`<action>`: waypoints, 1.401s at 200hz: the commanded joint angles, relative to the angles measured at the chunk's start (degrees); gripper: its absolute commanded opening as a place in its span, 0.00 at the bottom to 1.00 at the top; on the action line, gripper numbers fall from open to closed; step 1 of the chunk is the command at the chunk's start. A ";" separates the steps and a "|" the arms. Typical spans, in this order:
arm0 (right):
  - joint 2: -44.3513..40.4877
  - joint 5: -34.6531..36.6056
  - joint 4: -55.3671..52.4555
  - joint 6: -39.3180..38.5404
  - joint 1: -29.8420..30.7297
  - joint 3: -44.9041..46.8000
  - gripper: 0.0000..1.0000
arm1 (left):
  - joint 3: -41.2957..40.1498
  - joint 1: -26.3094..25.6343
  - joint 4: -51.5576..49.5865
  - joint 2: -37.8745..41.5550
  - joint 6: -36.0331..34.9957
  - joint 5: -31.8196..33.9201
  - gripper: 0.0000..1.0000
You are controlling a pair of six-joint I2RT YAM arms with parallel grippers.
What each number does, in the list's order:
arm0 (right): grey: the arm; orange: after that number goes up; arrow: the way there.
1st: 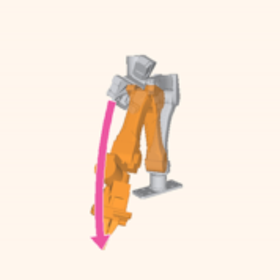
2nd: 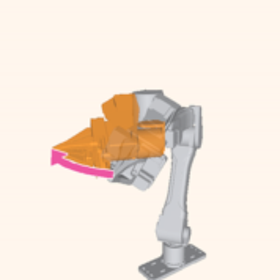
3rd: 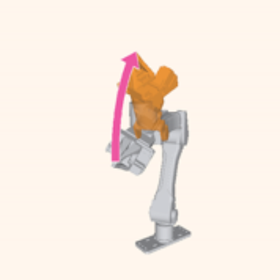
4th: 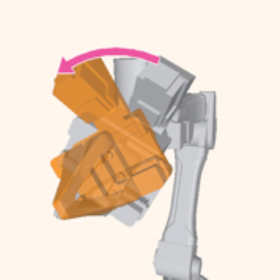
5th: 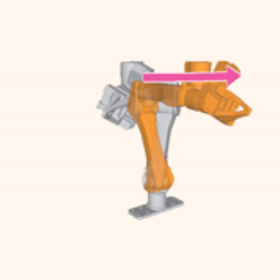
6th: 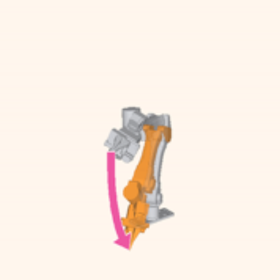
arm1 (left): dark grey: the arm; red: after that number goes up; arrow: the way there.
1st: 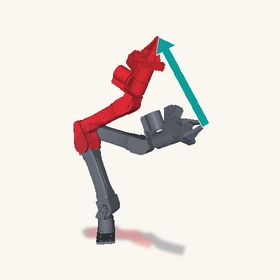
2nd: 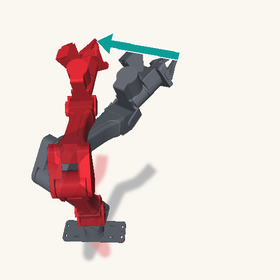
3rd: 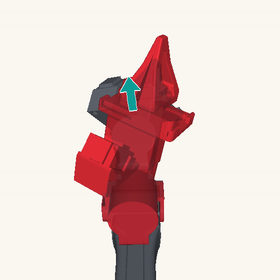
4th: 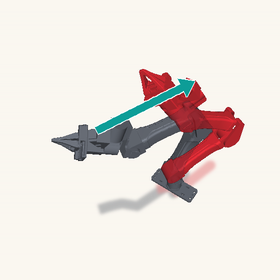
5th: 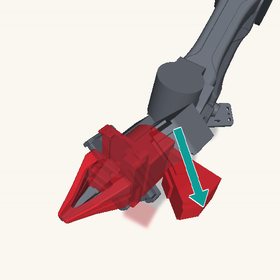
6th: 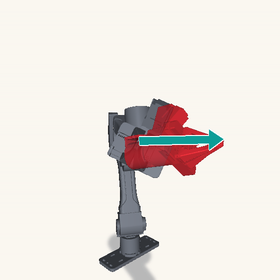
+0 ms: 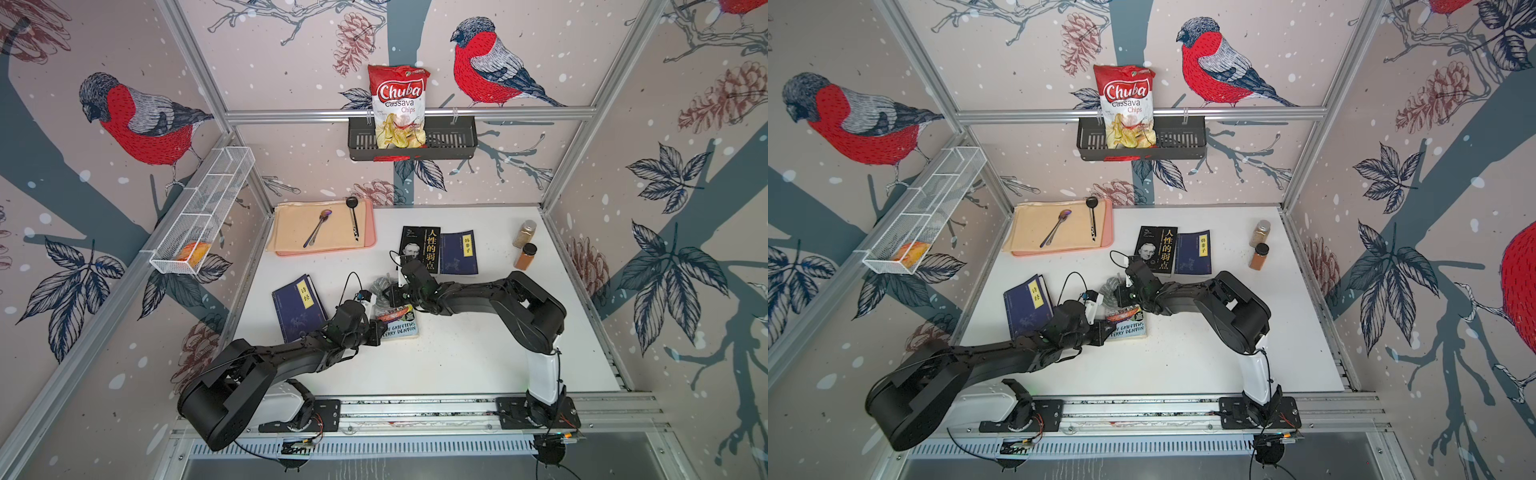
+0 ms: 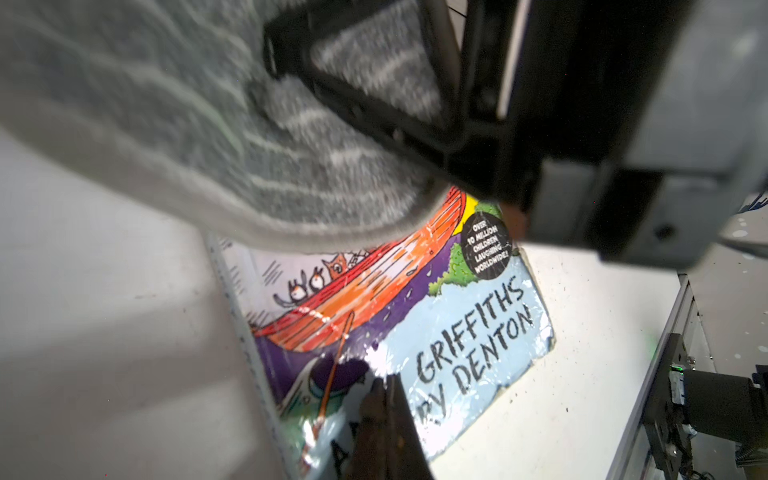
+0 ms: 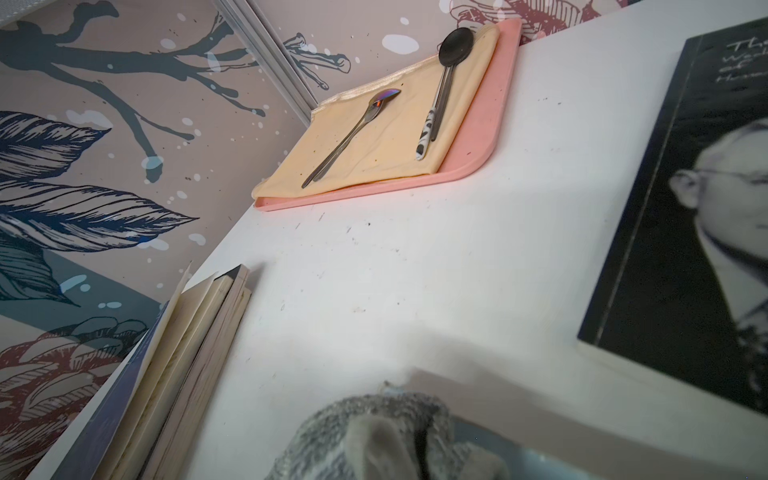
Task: Wipe the cover of the book
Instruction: Wipe the dirt from the cover of the book.
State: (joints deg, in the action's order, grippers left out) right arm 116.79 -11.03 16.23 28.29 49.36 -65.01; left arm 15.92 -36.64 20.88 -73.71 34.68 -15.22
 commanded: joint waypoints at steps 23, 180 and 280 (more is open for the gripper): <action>5.83 5.32 -10.34 -3.09 -1.14 -7.15 0.02 | -1.24 -0.10 -7.35 -0.23 0.61 1.93 0.00; 7.84 2.17 -6.34 -2.13 -2.26 -7.50 0.02 | -1.44 0.71 -8.49 -0.19 -0.05 1.25 0.00; -5.59 7.71 -4.04 -1.60 6.28 11.59 0.02 | -1.54 1.50 -9.70 0.44 -0.40 1.45 0.00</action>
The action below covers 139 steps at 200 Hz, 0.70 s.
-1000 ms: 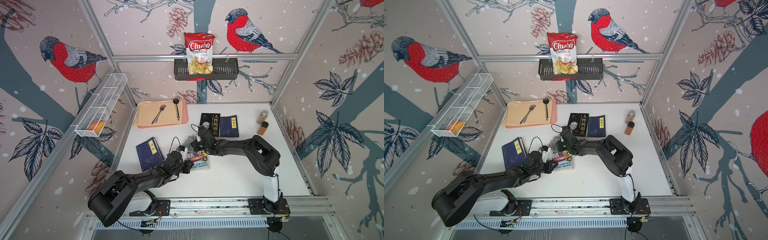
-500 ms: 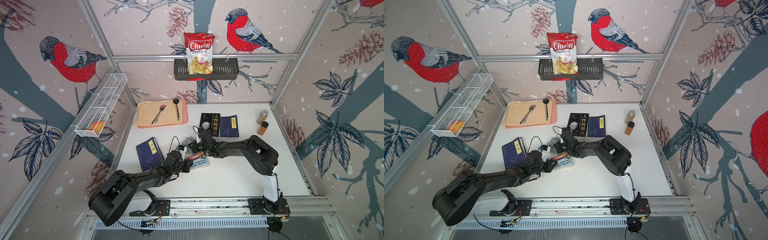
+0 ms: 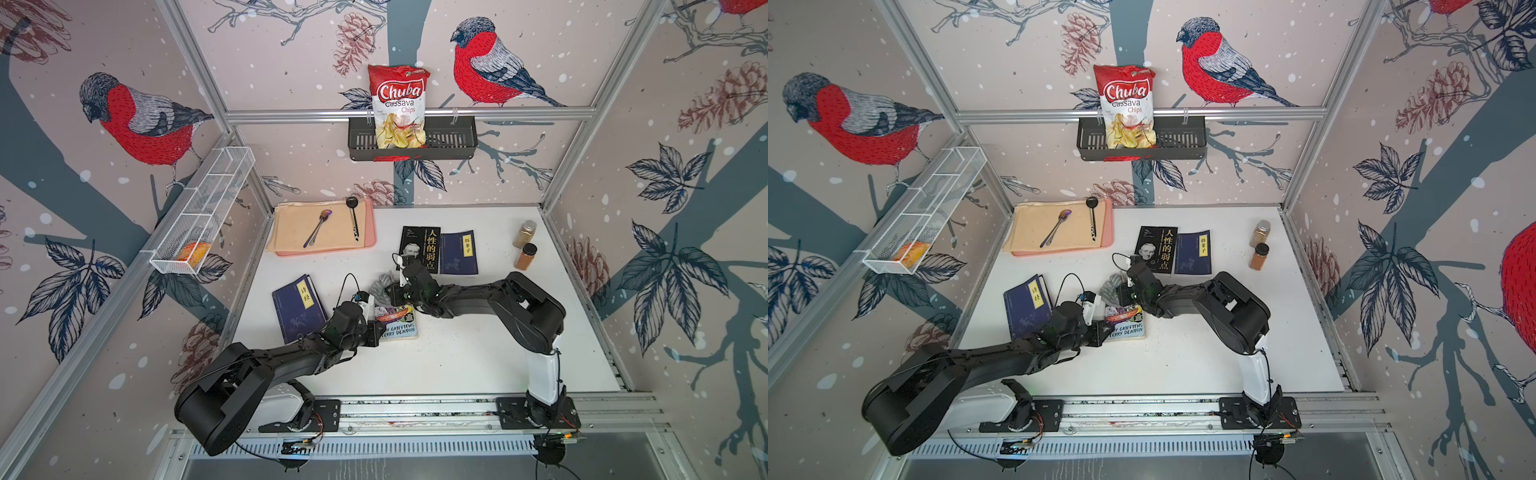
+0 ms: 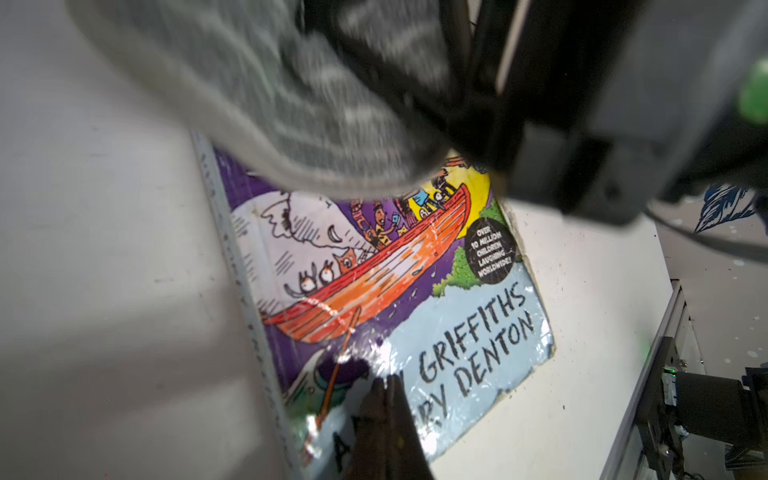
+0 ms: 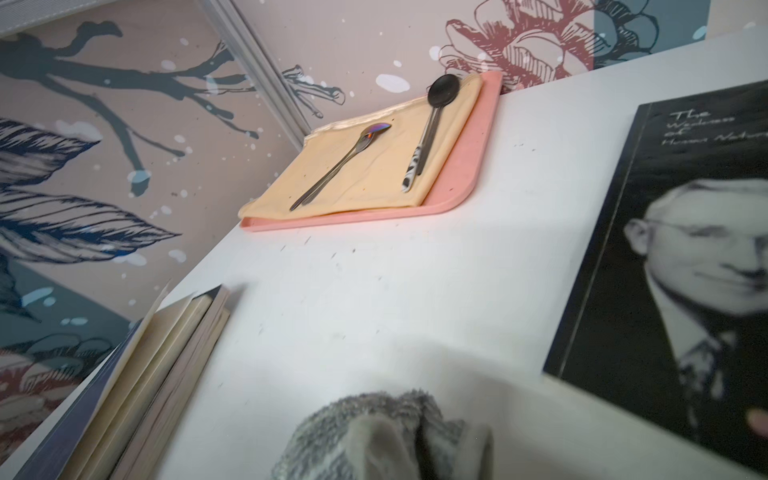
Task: Wipe the cover of the book
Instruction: Wipe the dirt from the cover of the book.
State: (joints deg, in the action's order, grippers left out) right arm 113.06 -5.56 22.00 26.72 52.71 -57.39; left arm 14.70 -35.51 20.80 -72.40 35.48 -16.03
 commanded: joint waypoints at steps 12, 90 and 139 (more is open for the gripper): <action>-2.87 2.97 -9.69 0.33 4.17 5.16 0.02 | 0.01 0.47 -9.88 -1.29 -1.42 2.08 0.00; 10.51 -5.55 -6.78 0.61 -4.31 -10.68 0.01 | -0.19 0.55 -10.82 -1.93 -1.49 2.23 0.00; 14.52 -6.92 -7.62 0.80 -7.40 -18.39 0.01 | -0.81 0.53 -12.30 -0.10 -1.35 3.02 0.00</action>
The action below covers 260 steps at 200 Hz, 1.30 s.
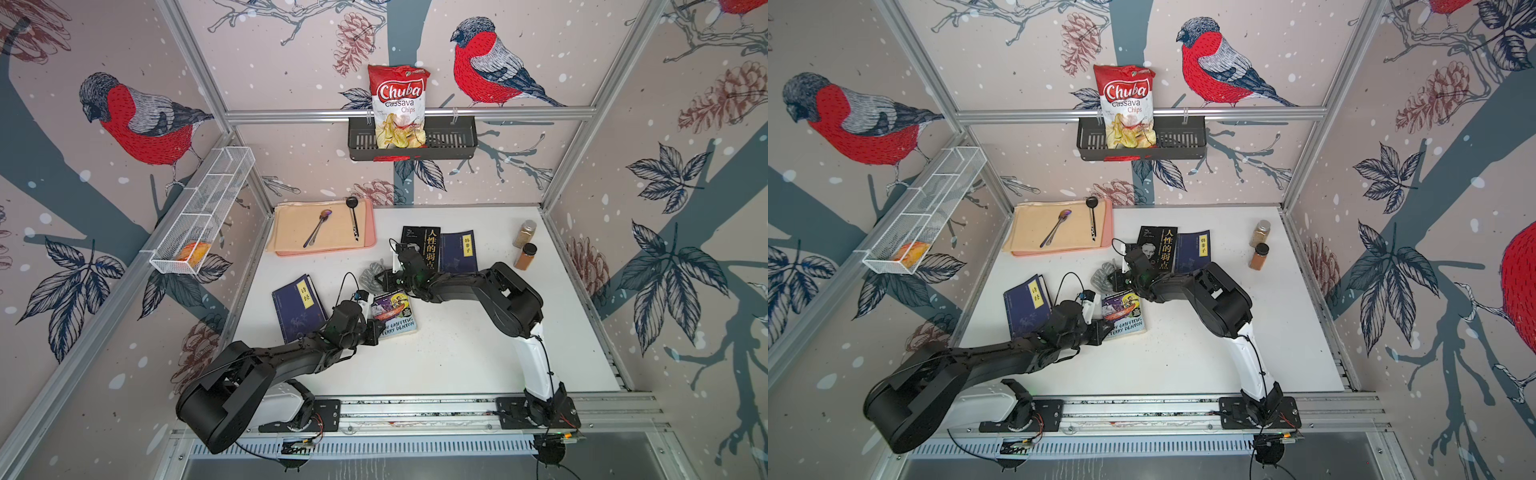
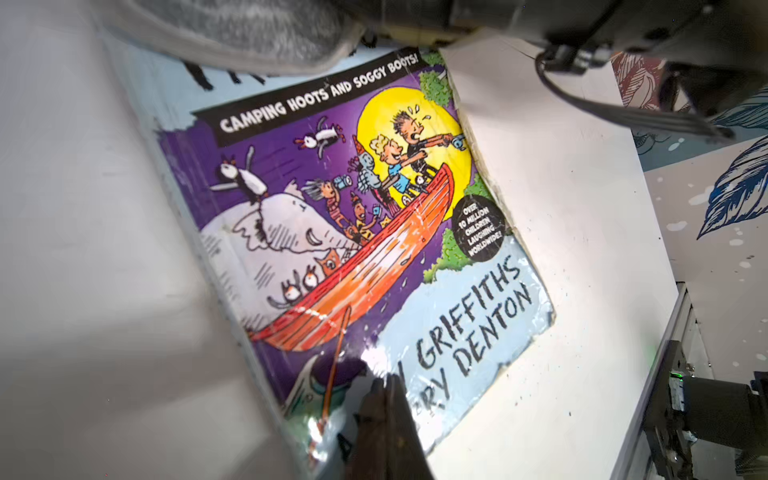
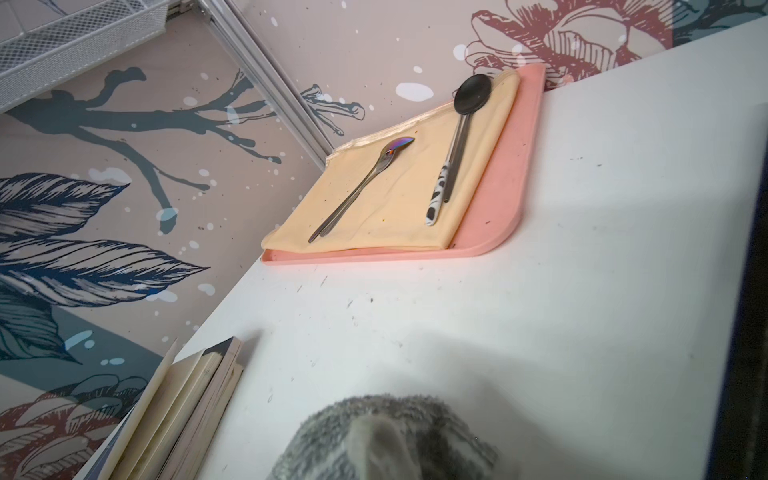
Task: Wipe the cover of the book
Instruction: Wipe the dirt from the cover of the book, then place the cleaning item at the center of the board.
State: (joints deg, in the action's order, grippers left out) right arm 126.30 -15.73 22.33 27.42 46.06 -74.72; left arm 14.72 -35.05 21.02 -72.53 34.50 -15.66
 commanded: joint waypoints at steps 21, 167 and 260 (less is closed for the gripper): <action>0.91 3.07 -8.11 -0.14 -1.36 -1.42 0.01 | -0.94 0.20 -12.62 0.20 -0.42 2.74 0.00; -36.85 14.24 -19.37 -5.25 -8.86 26.18 0.10 | 2.99 0.24 -15.58 -0.17 -2.19 3.05 0.00; -46.18 27.80 -25.75 -5.00 -10.25 30.88 0.69 | 14.26 0.16 -23.16 1.63 -6.44 4.65 0.50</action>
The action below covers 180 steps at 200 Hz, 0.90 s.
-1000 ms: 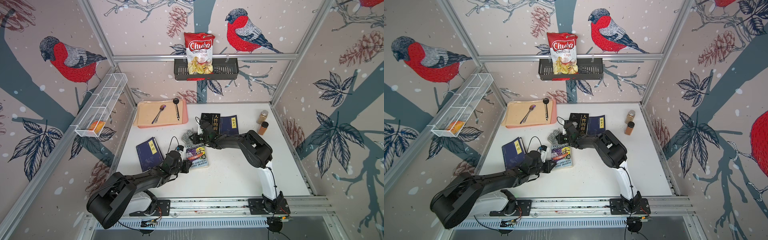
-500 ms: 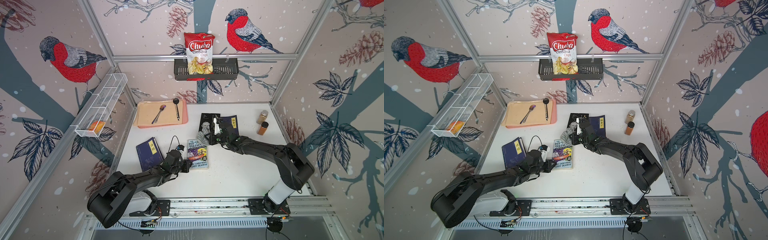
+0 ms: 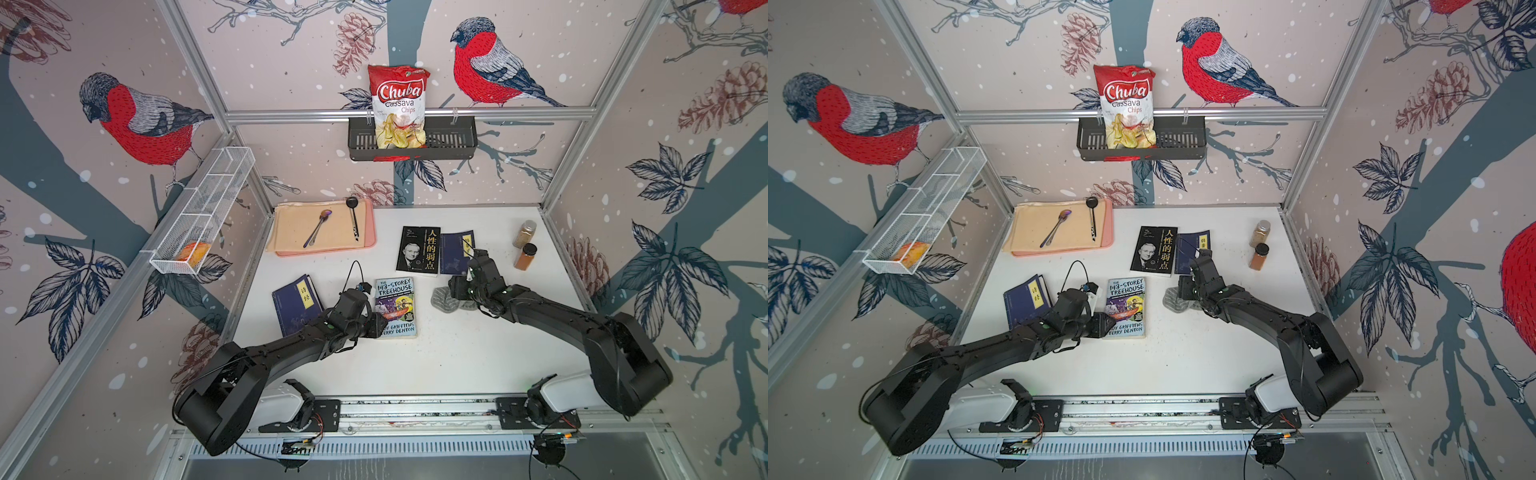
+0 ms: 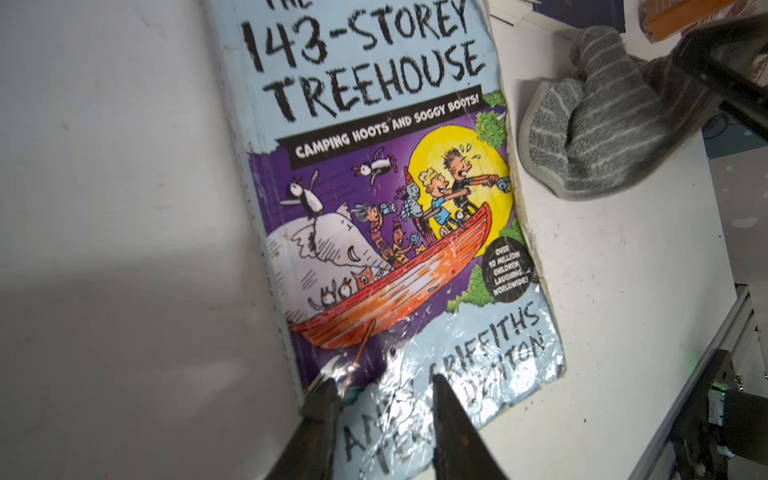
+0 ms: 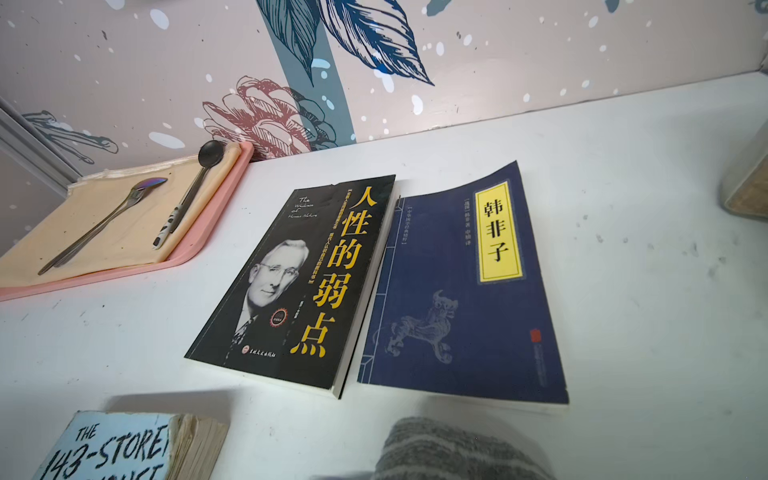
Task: Wipe the cover of the book
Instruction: Place the cleaning item at the center of the board, then move the book to the center of the board.
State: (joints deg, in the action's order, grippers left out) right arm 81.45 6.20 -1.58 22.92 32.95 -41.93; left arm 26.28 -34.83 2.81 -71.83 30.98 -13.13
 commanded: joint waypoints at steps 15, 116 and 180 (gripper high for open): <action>-1.61 9.13 -4.05 -0.85 5.30 -3.76 0.70 | 4.48 -0.06 -6.59 1.23 -3.90 3.07 0.58; 13.88 -12.64 12.48 5.52 18.65 -1.95 0.66 | 3.99 1.87 -2.72 -3.77 -4.42 2.64 0.66; 27.69 -18.50 17.36 8.19 20.96 -9.97 0.36 | 4.30 5.92 -0.68 -9.20 -5.16 4.81 0.58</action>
State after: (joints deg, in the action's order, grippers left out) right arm 105.54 -6.94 15.99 30.17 52.58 -49.54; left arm 30.48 -30.61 0.43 -80.27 26.61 -8.08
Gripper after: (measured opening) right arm 0.371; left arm 0.572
